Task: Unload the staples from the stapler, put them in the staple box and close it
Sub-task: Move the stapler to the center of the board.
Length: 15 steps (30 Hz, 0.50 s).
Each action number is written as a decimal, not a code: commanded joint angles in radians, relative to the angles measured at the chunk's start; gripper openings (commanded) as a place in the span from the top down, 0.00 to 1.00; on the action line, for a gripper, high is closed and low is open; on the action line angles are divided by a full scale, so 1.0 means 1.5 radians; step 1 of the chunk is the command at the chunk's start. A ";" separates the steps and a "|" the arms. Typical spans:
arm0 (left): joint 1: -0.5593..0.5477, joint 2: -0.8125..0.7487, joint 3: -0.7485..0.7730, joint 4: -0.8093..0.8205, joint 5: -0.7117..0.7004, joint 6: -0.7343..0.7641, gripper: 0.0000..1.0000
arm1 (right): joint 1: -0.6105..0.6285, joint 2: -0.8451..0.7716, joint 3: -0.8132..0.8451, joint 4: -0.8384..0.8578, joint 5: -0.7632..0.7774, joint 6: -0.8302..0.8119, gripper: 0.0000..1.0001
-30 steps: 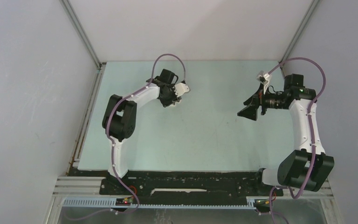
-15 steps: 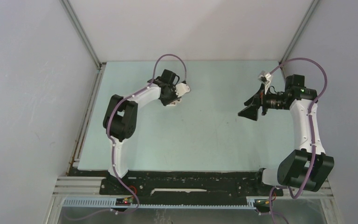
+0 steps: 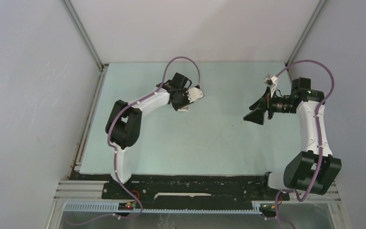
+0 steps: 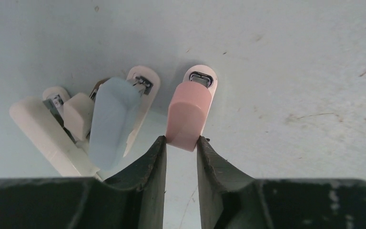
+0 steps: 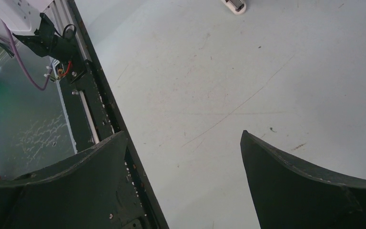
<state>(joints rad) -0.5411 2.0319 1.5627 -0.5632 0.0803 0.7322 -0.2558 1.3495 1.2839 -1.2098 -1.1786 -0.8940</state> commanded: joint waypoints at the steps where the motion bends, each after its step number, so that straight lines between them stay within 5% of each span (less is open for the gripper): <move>1: -0.021 -0.044 -0.016 0.005 0.051 -0.015 0.75 | 0.004 0.008 0.022 -0.021 -0.009 -0.030 0.00; 15: -0.084 -0.062 -0.062 0.017 0.095 -0.070 0.75 | 0.053 0.013 0.022 -0.022 0.036 -0.056 0.00</move>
<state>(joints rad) -0.6464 2.0220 1.5059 -0.5610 0.1768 0.6727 -0.2005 1.3636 1.2839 -1.2331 -1.1442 -0.9413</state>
